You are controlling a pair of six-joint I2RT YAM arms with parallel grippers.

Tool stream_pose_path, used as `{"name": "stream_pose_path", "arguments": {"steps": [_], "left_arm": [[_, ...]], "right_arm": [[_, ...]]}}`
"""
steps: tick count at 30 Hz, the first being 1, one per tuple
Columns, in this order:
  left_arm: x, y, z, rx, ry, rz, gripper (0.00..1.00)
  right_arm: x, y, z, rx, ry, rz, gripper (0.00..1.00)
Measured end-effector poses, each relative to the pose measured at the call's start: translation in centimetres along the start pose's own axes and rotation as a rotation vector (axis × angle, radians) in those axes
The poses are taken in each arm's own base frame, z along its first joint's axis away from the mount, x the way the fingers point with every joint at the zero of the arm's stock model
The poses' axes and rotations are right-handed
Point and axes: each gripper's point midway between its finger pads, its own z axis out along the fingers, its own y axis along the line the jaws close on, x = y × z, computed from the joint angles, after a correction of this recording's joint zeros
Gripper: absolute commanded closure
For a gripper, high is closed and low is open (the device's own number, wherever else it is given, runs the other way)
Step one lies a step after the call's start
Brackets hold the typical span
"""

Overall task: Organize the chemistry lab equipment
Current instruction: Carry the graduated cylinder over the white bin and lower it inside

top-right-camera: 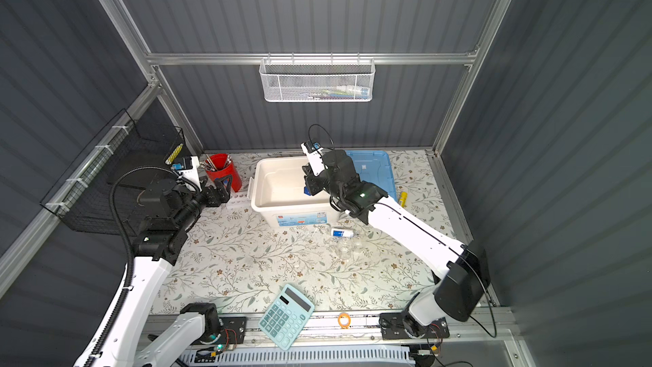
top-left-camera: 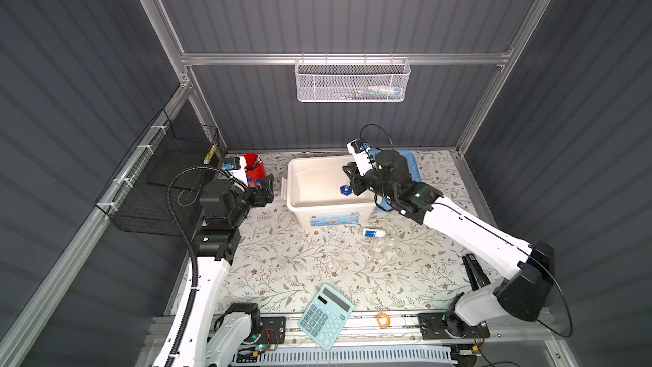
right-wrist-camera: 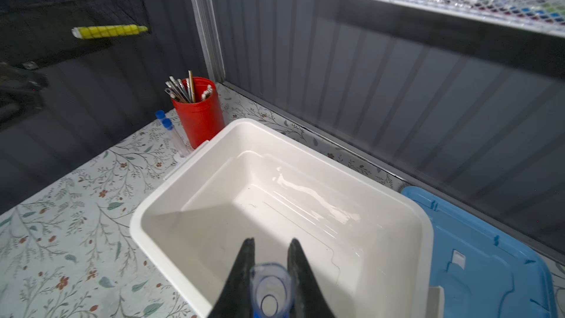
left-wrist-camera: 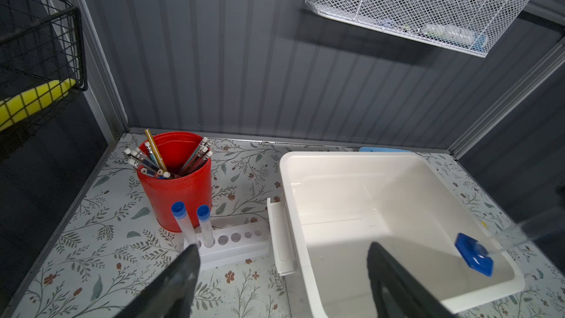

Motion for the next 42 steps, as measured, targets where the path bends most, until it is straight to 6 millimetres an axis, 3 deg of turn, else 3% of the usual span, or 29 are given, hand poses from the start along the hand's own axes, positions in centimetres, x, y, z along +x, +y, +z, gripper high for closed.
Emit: {"name": "stream_pose_path", "arguments": {"steps": [9, 19, 30, 42], "left_arm": [[0.4, 0.1, 0.5, -0.003, 0.016, 0.001, 0.14], [1.4, 0.5, 1.6, -0.009, 0.054, 0.0, 0.14], [1.6, 0.8, 2.4, -0.018, 0.073, 0.008, 0.14], [2.4, 1.1, 3.2, -0.023, 0.101, 0.004, 0.14]], "right_arm": [[5.8, -4.4, 7.7, 0.125, 0.119, -0.036, 0.81], [8.6, -6.9, 12.4, 0.196, 0.086, 0.009, 0.81], [11.2, -8.2, 15.5, 0.265, 0.064, 0.031, 0.79], [10.9, -9.1, 16.2, 0.304, 0.014, 0.053, 0.77]]}}
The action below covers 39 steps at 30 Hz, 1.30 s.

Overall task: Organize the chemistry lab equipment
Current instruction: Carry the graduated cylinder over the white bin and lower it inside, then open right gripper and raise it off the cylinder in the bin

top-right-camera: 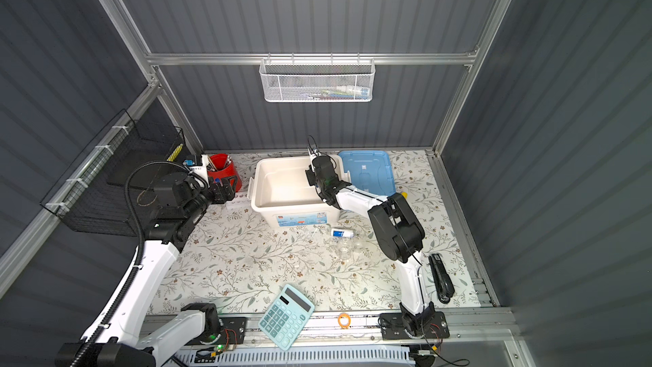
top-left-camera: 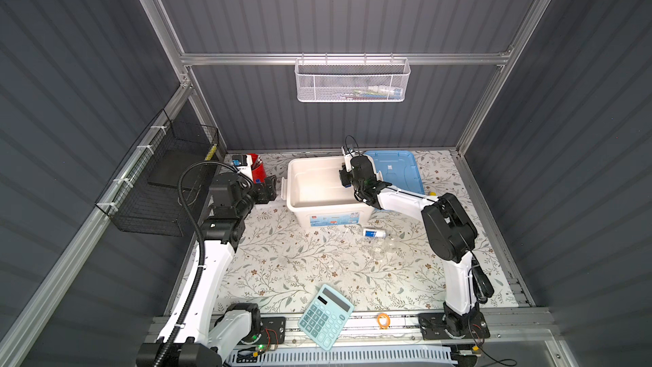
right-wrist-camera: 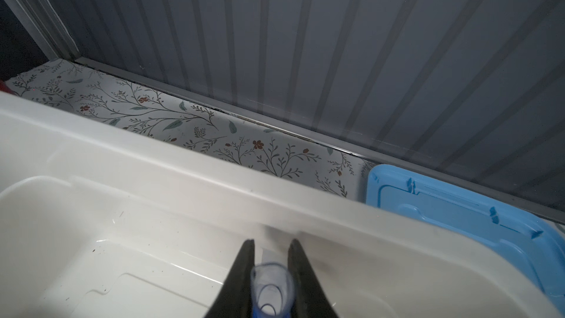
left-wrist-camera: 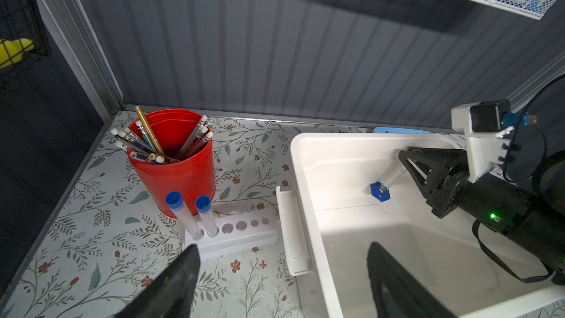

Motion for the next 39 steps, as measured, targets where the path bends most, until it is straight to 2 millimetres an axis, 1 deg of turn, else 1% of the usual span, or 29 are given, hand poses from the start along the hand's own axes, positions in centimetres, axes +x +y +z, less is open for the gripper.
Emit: {"name": "stream_pose_path", "arguments": {"steps": [3, 7, 13, 19, 24, 28, 39], "left_arm": [[-0.06, 0.0, 0.04, 0.0, -0.003, 0.0, 0.14], [-0.08, 0.0, 0.05, 0.0, -0.003, 0.001, 0.14], [0.06, 0.05, 0.24, 0.0, 0.002, 0.0, 0.14], [0.07, 0.06, 0.25, -0.001, 0.003, 0.0, 0.14], [0.11, 0.08, 0.31, -0.001, 0.004, 0.0, 0.14], [0.09, 0.08, 0.36, -0.001, 0.003, 0.003, 0.14], [-0.05, 0.12, 0.34, -0.004, -0.002, 0.006, 0.14]], "right_arm": [[0.94, 0.03, 0.51, 0.002, 0.013, 0.004, 0.77], [0.62, 0.04, 0.77, -0.001, 0.0, 0.016, 0.77], [0.64, 0.08, 0.89, -0.006, 0.001, 0.02, 0.76], [0.64, 0.16, 0.95, -0.01, 0.001, 0.023, 0.71], [0.64, 0.22, 0.95, -0.014, 0.001, 0.029, 0.61], [0.64, 0.26, 0.95, -0.016, 0.001, 0.026, 0.57], [0.48, -0.01, 0.54, -0.017, -0.001, 0.025, 0.55]]}}
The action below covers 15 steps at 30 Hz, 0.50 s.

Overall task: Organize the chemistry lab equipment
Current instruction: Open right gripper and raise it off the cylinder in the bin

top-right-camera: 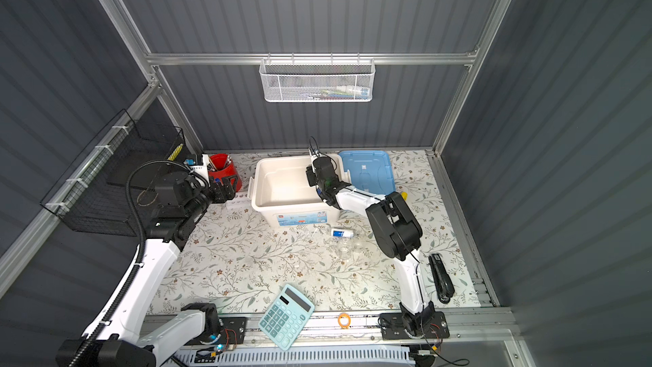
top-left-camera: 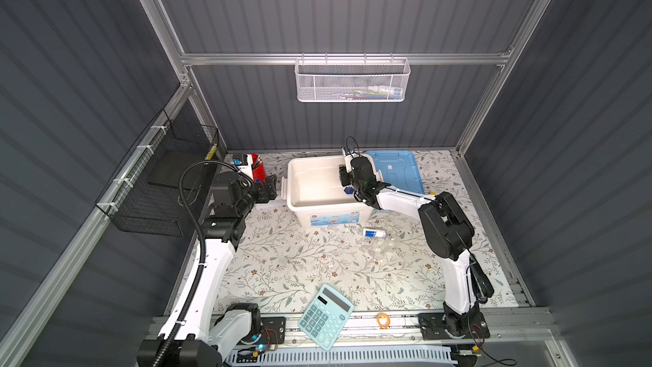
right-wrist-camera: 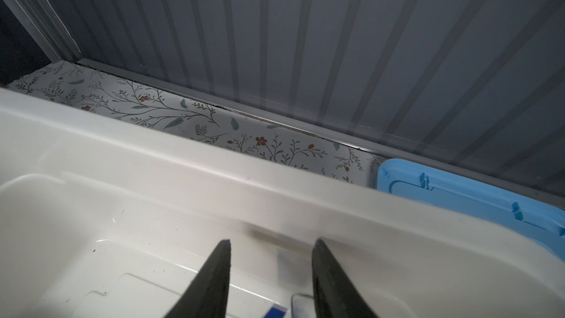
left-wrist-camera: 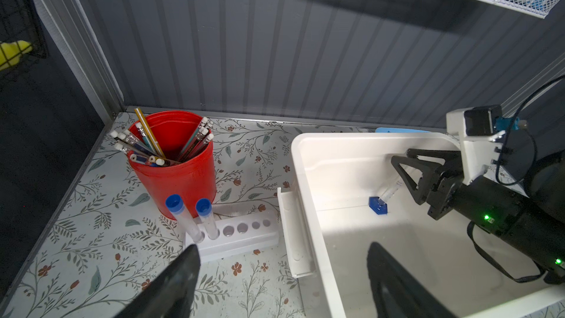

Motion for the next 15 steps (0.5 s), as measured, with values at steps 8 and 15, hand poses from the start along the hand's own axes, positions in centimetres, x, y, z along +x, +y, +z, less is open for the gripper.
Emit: {"name": "stream_pose_path", "arguments": {"steps": [8, 15], "left_arm": [[-0.1, 0.0, -0.1, -0.003, -0.004, 0.003, 0.14], [-0.4, 0.0, -0.4, -0.005, -0.015, 0.006, 0.14]], "right_arm": [[-1.4, -0.2, -0.7, 0.001, -0.027, 0.007, 0.54], [-1.3, -0.3, -0.7, 0.001, -0.024, 0.005, 0.52]]}}
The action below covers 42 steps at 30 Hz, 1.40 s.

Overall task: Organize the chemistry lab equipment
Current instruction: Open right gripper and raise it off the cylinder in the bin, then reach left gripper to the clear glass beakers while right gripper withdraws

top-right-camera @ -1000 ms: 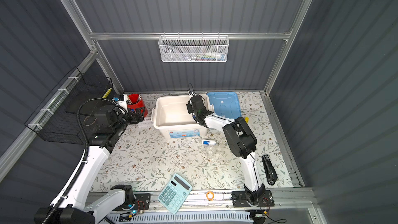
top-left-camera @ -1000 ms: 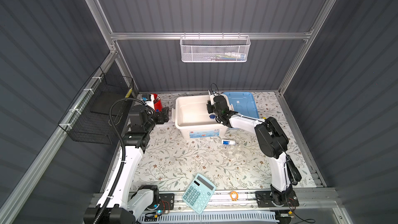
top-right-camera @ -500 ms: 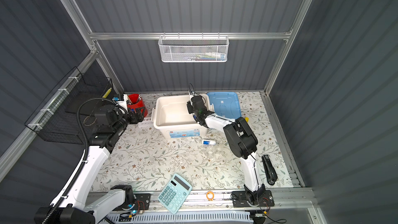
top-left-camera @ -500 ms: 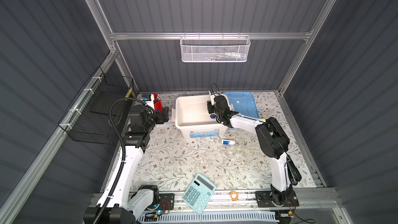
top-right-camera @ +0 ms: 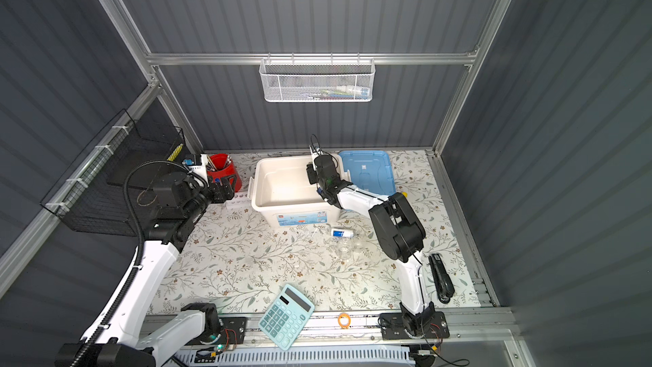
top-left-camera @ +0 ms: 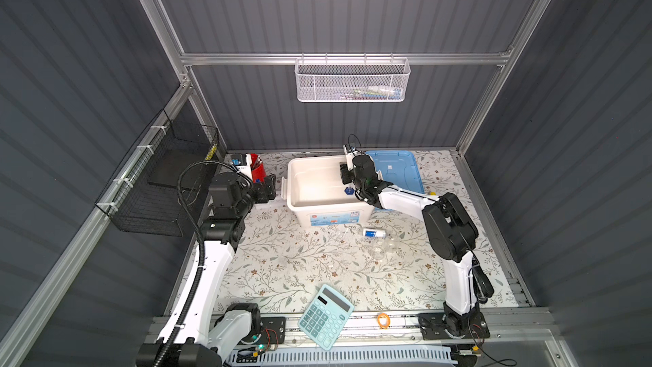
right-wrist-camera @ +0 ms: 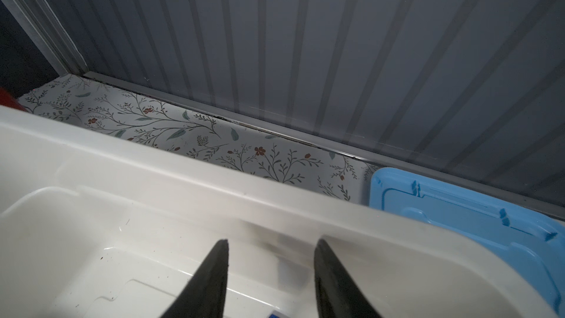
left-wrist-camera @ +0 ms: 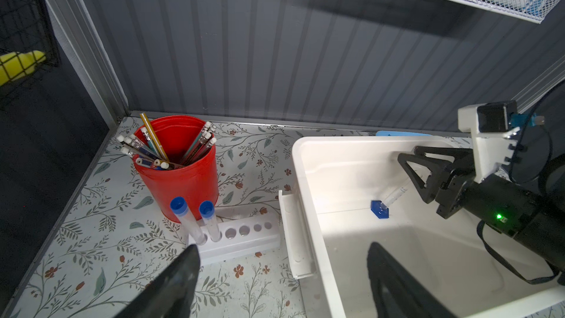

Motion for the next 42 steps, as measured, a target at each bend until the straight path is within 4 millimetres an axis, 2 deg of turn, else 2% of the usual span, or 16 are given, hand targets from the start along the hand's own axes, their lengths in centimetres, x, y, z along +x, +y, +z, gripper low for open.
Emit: {"name": "stream_pose_path", "arguments": {"steps": [4, 7, 15, 22, 26, 31, 34, 37, 40, 42], "left_arm": [[0.0, 0.0, 0.0, 0.0, 0.0, 0.006, 0.14], [0.0, 0.0, 0.0, 0.0, 0.0, 0.006, 0.14], [-0.1, 0.0, -0.1, 0.0, -0.003, 0.007, 0.14], [-0.3, -0.1, -0.4, 0.002, -0.013, 0.023, 0.14], [-0.3, -0.4, -0.4, 0.015, -0.012, 0.043, 0.14], [-0.2, -1.5, -0.4, 0.063, -0.007, 0.073, 0.14], [0.0, -4.2, -0.4, 0.126, 0.0, 0.125, 0.14], [0.4, -8.5, -0.3, 0.236, 0.01, 0.195, 0.14], [1.7, -13.0, -0.3, 0.346, 0.042, 0.264, 0.14], [3.2, -16.0, -0.3, 0.407, 0.082, 0.323, 0.14]], "right_arm": [[-0.3, 0.0, -0.2, -0.002, 0.0, -0.01, 0.5], [-1.3, 0.0, -0.9, -0.009, -0.009, -0.012, 0.48], [-7.5, -0.7, -4.4, -0.034, -0.112, 0.01, 0.47], [-9.8, -1.9, -7.1, -0.023, -0.09, -0.011, 0.46], [-11.0, -3.1, -10.4, -0.011, -0.046, -0.035, 0.46], [-13.0, -5.0, -17.3, -0.009, -0.04, -0.039, 0.45], [-13.2, -5.8, -21.5, -0.016, -0.026, -0.031, 0.45], [-11.6, -6.2, -24.6, -0.03, 0.022, -0.013, 0.44], [-8.7, -6.4, -26.6, -0.045, 0.101, 0.01, 0.45], [-5.8, -6.6, -27.5, -0.048, 0.17, 0.035, 0.44]]}}
